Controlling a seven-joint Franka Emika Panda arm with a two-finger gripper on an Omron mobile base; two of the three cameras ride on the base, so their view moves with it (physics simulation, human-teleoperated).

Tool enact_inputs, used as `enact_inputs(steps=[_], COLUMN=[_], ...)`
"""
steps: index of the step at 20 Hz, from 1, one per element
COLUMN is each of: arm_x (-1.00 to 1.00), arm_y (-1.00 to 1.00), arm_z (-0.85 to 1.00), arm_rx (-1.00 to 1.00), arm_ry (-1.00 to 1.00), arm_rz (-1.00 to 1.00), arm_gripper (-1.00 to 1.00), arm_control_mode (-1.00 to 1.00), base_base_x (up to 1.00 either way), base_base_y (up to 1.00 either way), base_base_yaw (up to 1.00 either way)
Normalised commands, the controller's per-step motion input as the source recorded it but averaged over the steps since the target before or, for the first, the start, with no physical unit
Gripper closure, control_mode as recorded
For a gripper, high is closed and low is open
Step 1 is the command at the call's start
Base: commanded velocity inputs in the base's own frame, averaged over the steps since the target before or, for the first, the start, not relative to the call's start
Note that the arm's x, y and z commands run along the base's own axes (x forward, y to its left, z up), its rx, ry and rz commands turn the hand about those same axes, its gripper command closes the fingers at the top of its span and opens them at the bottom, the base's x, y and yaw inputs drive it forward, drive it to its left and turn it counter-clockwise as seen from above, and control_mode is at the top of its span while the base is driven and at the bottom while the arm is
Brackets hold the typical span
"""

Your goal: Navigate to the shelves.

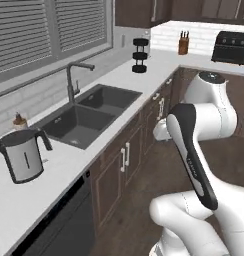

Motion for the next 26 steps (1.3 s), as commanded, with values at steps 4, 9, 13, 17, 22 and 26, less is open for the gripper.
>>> enact_inputs(steps=[4,9,13,17,22,26], arm_x=[0.00,0.00,0.00,0.00,0.00,0.00], arm_y=[0.00,0.00,0.00,0.00,0.00,0.00], arm_z=[0.00,0.00,0.00,0.00,0.00,0.00], arm_rx=[0.00,0.00,0.00,0.00,0.00,0.00], arm_ry=[0.00,0.00,0.00,0.00,0.00,0.00], arm_rz=[0.00,0.00,0.00,0.00,0.00,0.00], arm_gripper=[-1.00,-1.00,-1.00,-1.00,-1.00,-1.00], arm_control_mode=[1.00,1.00,1.00,1.00,1.00,1.00], base_base_x=[0.19,0.21,0.35,0.38,0.31,0.29], base_base_y=[0.00,0.01,0.15,0.16,0.27,0.28], base_base_yaw=[-0.89,-0.88,-0.77,-0.70,-0.58,-0.55])
